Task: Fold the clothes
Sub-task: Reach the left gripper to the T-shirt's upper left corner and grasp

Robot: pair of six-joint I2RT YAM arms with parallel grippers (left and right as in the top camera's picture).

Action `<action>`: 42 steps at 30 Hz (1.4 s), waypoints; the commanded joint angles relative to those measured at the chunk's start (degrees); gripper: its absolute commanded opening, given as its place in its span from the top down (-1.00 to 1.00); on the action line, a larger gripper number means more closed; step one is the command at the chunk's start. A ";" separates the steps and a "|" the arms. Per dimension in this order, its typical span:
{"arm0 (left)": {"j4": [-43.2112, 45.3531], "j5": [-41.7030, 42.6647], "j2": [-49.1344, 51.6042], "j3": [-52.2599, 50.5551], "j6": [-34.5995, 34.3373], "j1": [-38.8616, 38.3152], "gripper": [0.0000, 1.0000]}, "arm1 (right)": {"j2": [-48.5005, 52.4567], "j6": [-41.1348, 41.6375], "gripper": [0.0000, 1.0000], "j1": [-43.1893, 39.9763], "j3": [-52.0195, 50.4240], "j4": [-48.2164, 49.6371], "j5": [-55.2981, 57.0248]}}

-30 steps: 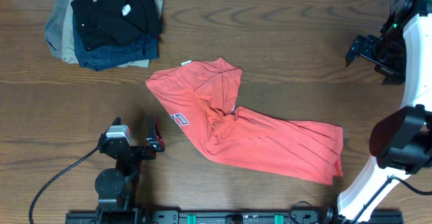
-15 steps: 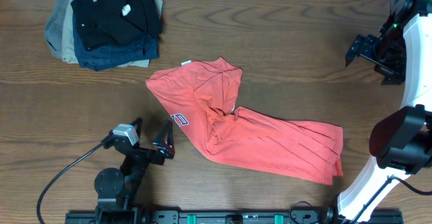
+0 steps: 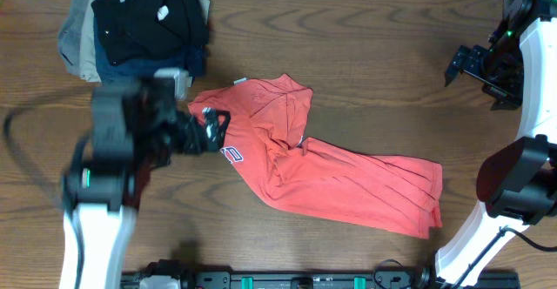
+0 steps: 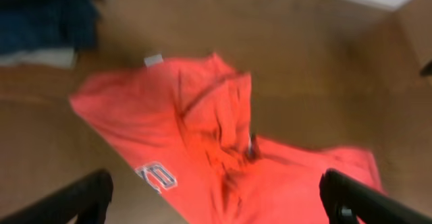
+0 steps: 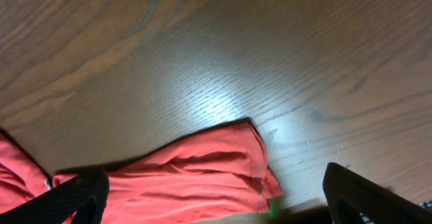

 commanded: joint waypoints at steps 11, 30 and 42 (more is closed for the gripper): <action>-7.39 -0.22 35.60 20.31 4.24 -10.75 -0.96 | -0.83 -0.48 -0.99 -0.48 0.13 -0.02 -0.20; -8.22 -0.37 52.68 20.15 -3.54 -10.86 -0.96 | -0.83 -0.48 -0.98 -0.46 0.13 0.00 -0.20; -4.44 -0.39 53.86 19.61 -5.95 -10.86 -0.98 | -0.83 -0.48 -0.98 -0.46 0.13 -0.02 -0.20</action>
